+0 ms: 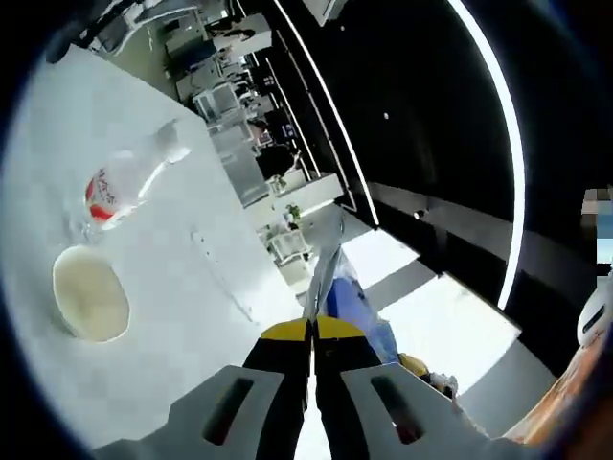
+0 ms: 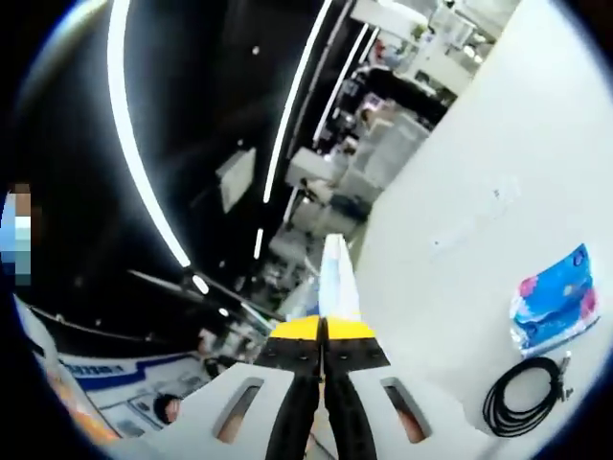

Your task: Arrange the tabletop items into an orderly group along one side of the table until the central work area is clear of visible clutter.

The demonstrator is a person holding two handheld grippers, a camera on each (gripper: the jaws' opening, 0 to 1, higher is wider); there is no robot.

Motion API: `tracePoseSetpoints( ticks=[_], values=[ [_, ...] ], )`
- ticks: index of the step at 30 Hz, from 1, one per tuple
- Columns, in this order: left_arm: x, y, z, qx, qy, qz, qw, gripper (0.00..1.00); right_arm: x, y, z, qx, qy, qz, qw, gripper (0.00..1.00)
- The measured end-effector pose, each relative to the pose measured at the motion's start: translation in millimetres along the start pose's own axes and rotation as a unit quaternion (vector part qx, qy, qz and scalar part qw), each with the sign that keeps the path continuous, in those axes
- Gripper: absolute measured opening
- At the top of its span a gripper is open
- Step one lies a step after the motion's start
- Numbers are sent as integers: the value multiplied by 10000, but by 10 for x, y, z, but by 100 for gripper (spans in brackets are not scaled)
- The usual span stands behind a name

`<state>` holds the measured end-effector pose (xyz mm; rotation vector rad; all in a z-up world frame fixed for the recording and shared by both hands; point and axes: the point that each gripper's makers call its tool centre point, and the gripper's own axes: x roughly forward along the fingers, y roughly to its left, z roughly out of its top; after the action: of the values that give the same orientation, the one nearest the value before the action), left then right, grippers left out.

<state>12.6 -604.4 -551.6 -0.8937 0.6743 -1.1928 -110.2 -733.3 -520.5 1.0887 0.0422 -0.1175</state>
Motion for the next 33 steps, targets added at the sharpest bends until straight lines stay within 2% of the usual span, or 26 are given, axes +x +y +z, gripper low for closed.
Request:
tracePoseSetpoints(
  ticks=[4, 6, 13, 18, 22, 24, 30, 33],
  values=[
    [41, 25, -1, 484, 226, 243, 9983, 0, 48, -294, -46, -257, 26, -501, 9984, 0],
    [64, 49, -36, 694, 365, 375, 9962, 0, 74, -408, -78, -255, 48, -616, 9978, 0],
    [128, 158, -97, 879, 551, 648, 9925, 0, 141, -624, -142, -437, 191, -958, 9943, 0],
    [126, 312, -134, 762, 619, 818, 9918, 0, 167, -759, -167, -490, 277, -1118, 9921, 0],
    [139, 495, -222, 719, 713, 997, 9898, 0, 203, -978, -268, -502, 421, -1327, 9890, 0],
    [144, 599, -273, 717, 775, 1152, 9877, 0, 224, -1091, -316, -475, 489, -1462, 9869, 0],
    [210, 871, -444, 729, 993, 1495, 9811, 0, 297, -1354, -439, -862, 827, -1810, 9762, 0],
    [235, 1000, -496, 821, 1114, 1630, 9769, 0, 327, -1527, -496, -816, 913, -1984, 9724, 0]
  ],
)
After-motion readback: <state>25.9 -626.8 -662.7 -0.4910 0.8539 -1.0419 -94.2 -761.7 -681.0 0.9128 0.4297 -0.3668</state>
